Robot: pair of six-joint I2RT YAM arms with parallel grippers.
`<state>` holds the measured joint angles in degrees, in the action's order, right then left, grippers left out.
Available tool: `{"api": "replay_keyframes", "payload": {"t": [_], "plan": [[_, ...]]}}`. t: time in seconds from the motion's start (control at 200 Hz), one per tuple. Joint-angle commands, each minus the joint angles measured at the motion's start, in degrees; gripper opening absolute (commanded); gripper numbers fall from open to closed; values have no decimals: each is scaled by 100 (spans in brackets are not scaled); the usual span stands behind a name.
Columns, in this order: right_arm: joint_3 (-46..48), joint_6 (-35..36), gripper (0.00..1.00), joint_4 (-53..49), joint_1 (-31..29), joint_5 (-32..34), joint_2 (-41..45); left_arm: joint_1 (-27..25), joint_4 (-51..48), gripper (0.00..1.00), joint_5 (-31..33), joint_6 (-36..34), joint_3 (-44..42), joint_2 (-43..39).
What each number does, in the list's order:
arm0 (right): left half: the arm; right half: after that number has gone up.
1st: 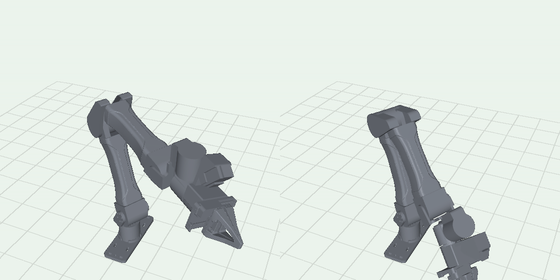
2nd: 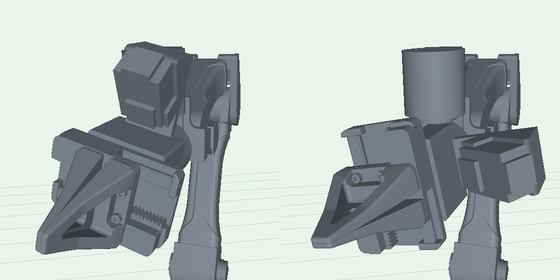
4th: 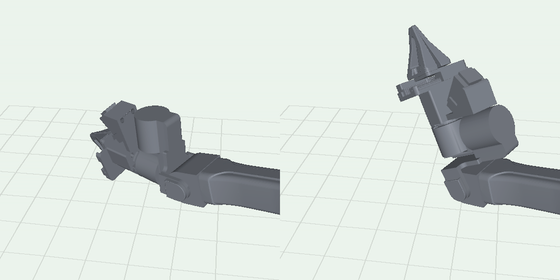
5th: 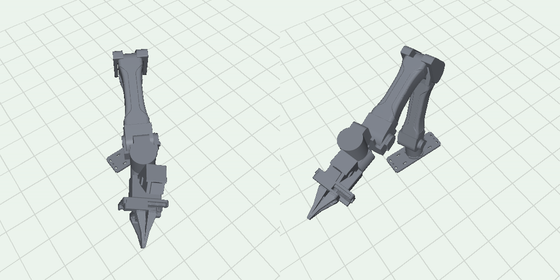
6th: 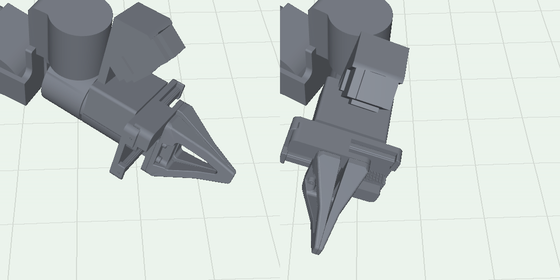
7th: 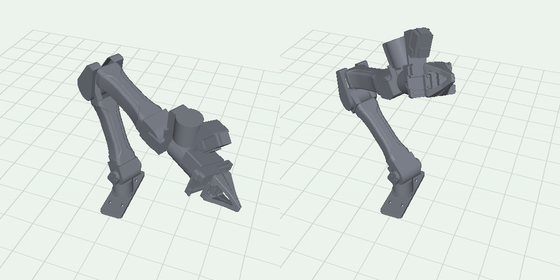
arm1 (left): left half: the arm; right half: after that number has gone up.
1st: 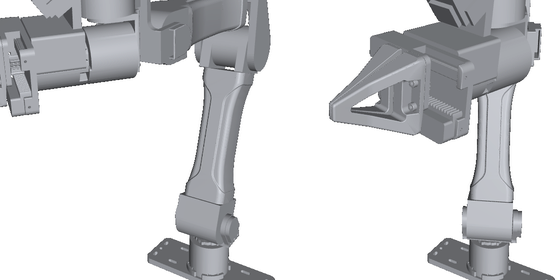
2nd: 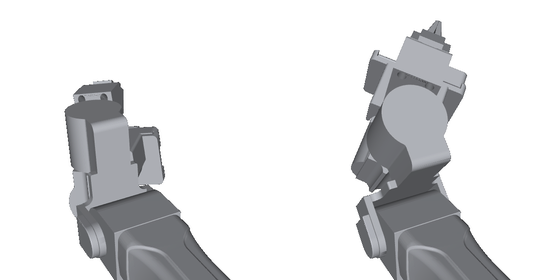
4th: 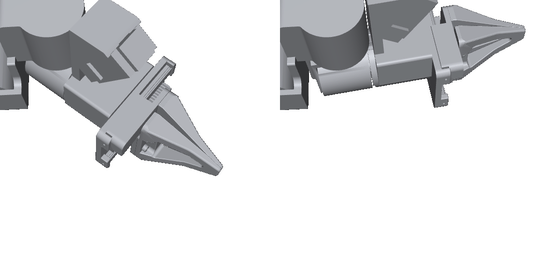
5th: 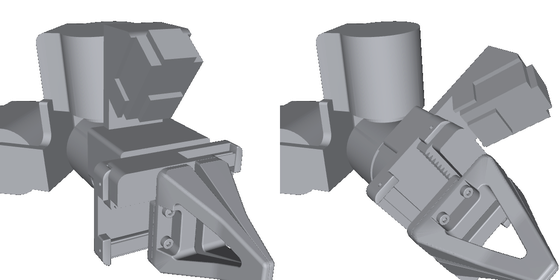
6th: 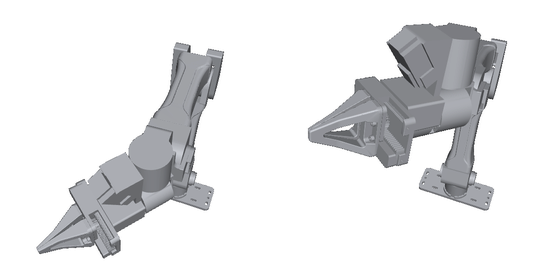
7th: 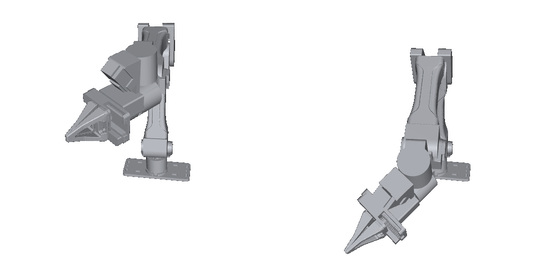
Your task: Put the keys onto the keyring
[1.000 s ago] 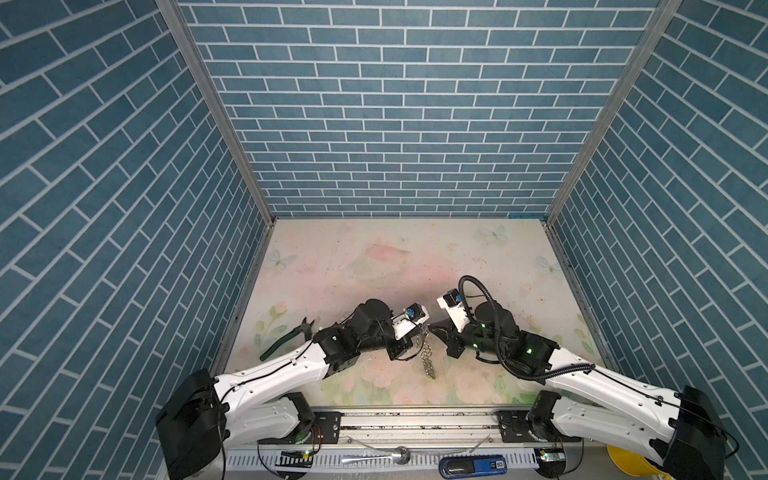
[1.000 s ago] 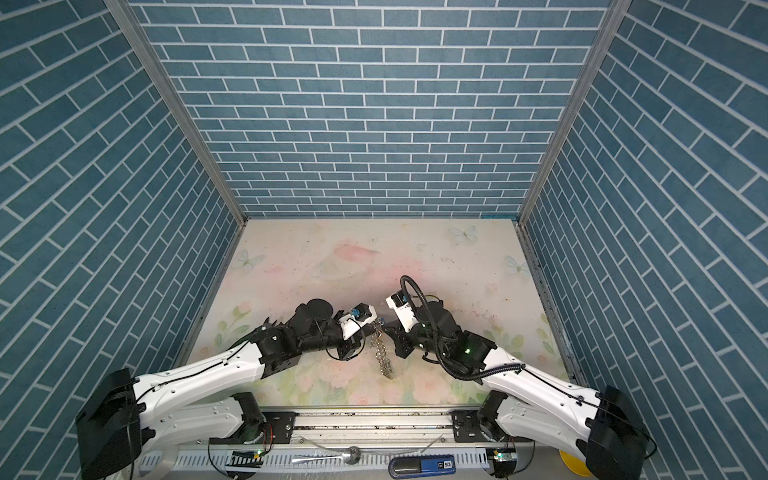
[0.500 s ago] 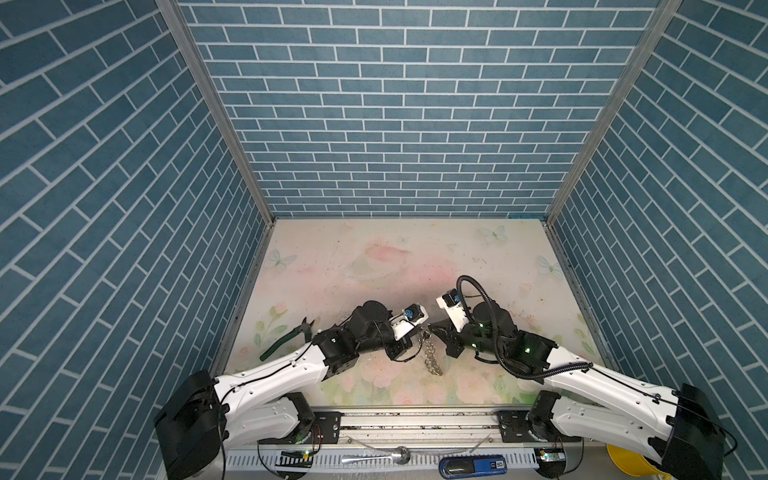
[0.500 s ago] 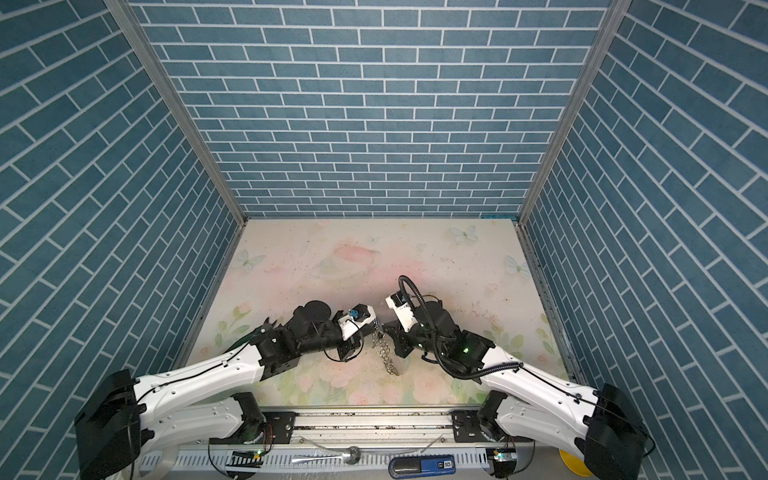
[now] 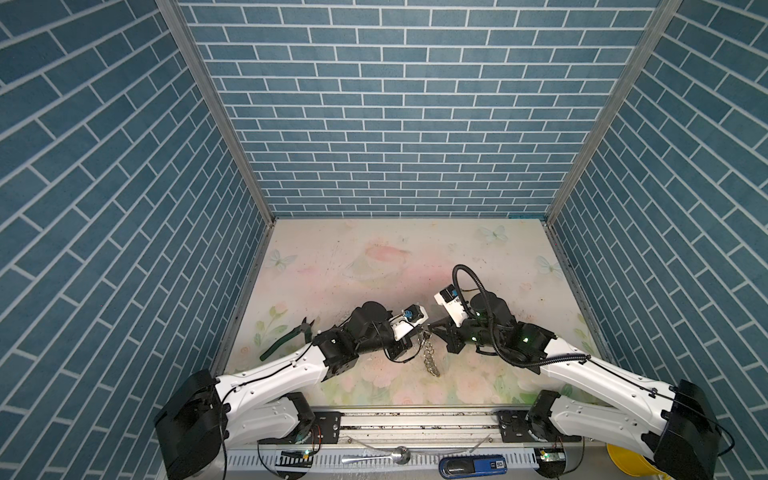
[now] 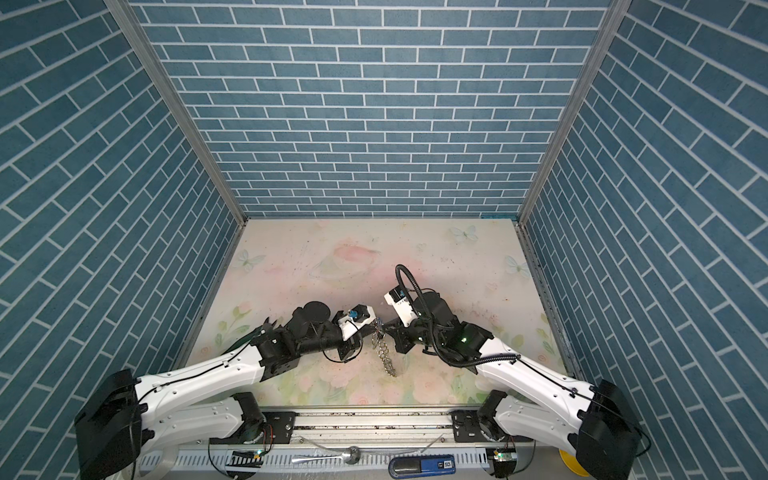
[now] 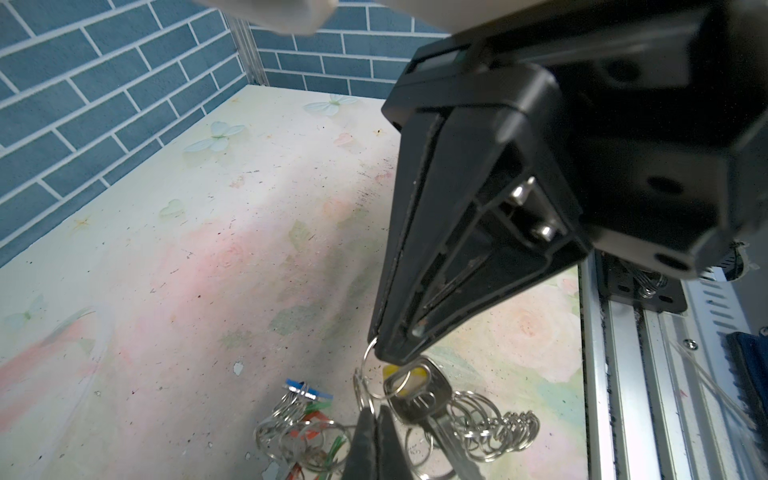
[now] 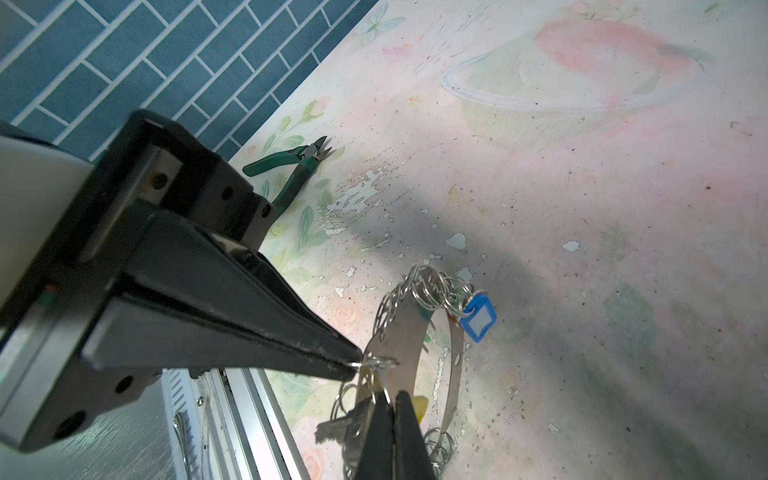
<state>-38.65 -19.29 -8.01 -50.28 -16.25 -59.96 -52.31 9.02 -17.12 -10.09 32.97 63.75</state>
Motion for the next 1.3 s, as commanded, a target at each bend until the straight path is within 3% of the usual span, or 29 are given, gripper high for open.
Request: {"api": "replay_keyframes", "payload": {"t": [0.0,0.205,0.4,0.78,1.01,1.295], "plan": [[-269,-180,0,-638,242,533,-154,-96,373,0,-622,-125,-24,-72],[-212,-115,0,-478,291,375,-77,-100,390,0,-630,-116,-12,-60],[-257,-29,0,-688,289,834,-49,-102,417,0,-658,-150,-46,-108],[-126,278,0,-215,291,497,248,-101,364,0,-811,-202,1,24],[-165,376,0,-288,290,464,-58,-101,399,0,-691,-172,26,8],[234,735,0,-209,291,448,564,-95,338,0,-526,-136,-9,-46]]}}
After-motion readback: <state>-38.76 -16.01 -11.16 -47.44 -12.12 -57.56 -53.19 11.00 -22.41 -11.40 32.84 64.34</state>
